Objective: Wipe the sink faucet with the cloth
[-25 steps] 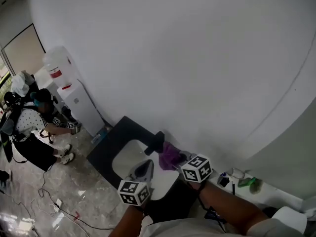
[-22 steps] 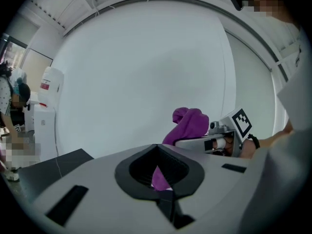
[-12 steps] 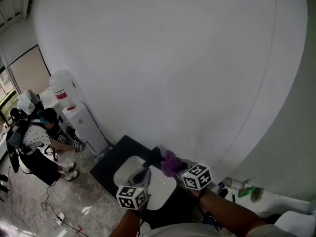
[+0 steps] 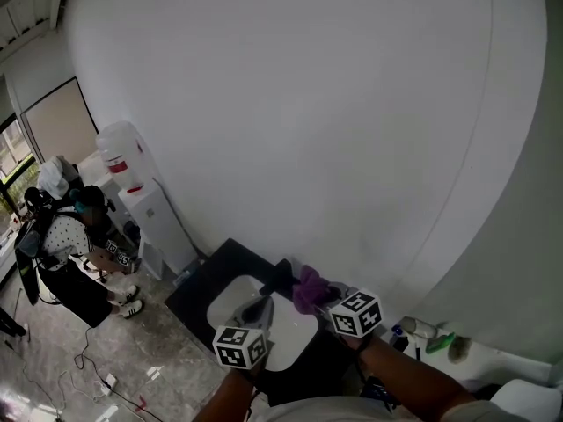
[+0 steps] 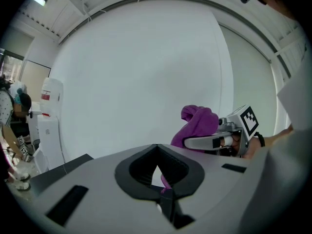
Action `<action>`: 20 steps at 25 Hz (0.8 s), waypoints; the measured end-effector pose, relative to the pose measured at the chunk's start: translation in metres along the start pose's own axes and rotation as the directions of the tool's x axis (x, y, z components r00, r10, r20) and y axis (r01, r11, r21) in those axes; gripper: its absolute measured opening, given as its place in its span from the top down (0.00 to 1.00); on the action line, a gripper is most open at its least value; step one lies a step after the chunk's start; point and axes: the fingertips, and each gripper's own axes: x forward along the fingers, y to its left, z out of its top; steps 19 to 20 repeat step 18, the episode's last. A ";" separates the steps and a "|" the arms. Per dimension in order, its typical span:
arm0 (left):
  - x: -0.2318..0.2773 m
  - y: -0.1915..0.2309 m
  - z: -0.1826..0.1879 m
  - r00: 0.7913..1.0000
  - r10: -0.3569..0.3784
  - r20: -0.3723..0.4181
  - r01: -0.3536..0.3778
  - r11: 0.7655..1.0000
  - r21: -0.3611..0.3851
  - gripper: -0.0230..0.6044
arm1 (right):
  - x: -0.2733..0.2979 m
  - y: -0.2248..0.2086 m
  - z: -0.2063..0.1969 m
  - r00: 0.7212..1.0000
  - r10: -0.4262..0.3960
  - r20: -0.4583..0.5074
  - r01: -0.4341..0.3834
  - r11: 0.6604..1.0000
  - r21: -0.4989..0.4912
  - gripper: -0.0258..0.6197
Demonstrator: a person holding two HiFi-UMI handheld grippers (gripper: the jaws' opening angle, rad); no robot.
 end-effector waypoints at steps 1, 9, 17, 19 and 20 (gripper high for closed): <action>-0.001 -0.001 0.001 1.000 0.000 -0.003 0.000 1.000 0.002 0.95 | 0.000 0.001 0.001 1.000 -0.002 0.000 0.002 1.000 0.000 0.89; -0.001 -0.004 0.005 1.000 -0.010 -0.002 0.010 1.000 -0.001 0.95 | 0.002 0.005 0.005 1.000 -0.015 0.002 0.015 1.000 -0.012 0.89; 0.006 -0.011 0.008 1.000 -0.029 -0.006 0.029 1.000 0.004 0.95 | 0.003 0.004 0.003 1.000 -0.023 -0.002 0.023 1.000 0.000 0.89; 0.008 -0.012 0.008 0.999 -0.032 -0.007 0.032 0.999 0.005 0.95 | 0.003 0.005 0.003 1.000 -0.024 -0.002 0.024 1.000 0.002 0.89; 0.008 -0.012 0.008 0.999 -0.032 -0.007 0.032 0.999 0.005 0.95 | 0.003 0.005 0.003 1.000 -0.024 -0.002 0.024 1.000 0.002 0.89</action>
